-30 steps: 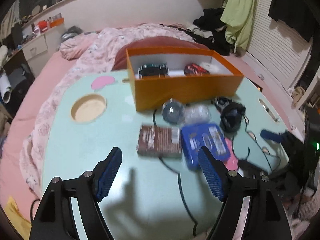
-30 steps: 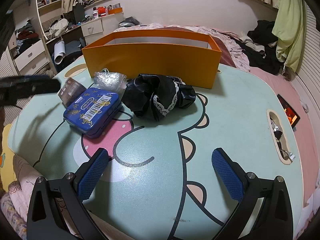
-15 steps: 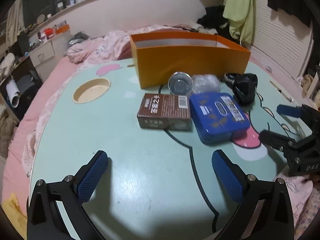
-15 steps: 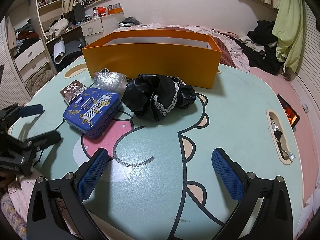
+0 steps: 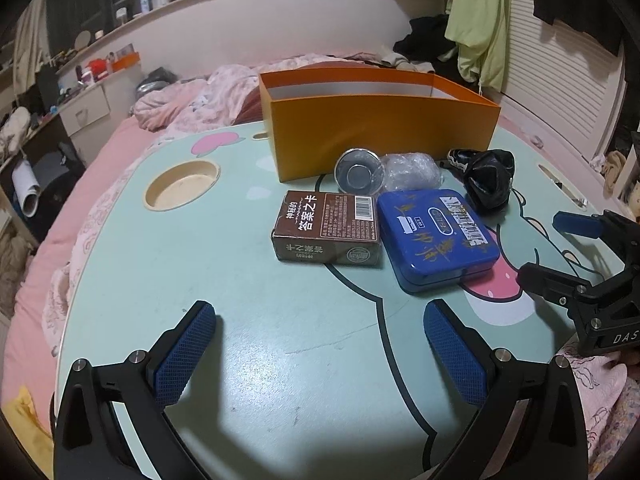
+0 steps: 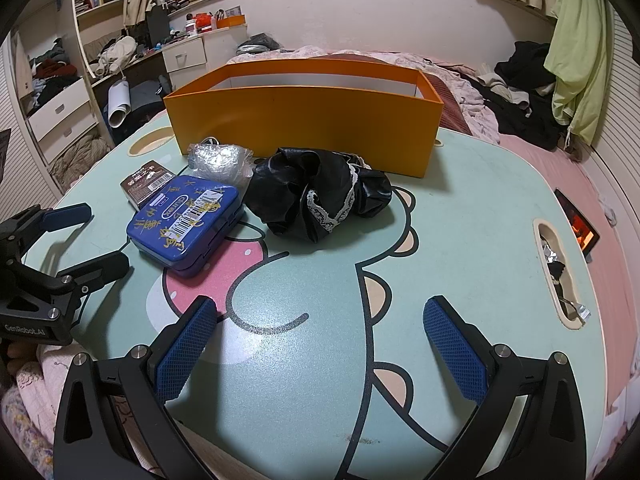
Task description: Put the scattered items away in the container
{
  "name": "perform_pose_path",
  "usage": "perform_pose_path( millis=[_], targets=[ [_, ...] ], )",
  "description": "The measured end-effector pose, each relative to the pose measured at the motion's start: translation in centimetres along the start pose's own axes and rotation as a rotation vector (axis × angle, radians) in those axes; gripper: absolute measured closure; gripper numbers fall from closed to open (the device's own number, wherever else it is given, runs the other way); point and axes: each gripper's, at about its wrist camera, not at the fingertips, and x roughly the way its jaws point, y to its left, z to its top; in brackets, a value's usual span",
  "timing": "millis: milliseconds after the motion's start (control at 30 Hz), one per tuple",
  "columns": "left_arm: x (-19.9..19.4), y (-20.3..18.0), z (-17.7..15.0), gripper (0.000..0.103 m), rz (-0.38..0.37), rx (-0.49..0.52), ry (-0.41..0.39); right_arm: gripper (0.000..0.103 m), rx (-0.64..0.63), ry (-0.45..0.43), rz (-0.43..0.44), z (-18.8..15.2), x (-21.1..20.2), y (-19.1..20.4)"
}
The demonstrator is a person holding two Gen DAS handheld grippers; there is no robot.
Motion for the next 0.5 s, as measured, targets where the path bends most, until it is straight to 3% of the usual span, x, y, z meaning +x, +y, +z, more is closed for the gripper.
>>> perform_pose_path(
  millis=[500],
  targets=[
    [0.19, -0.20, 0.24, 0.000, -0.008, 0.005, -0.020, 0.000, 0.000, 0.000, 0.000, -0.02, -0.03, 0.01]
  ],
)
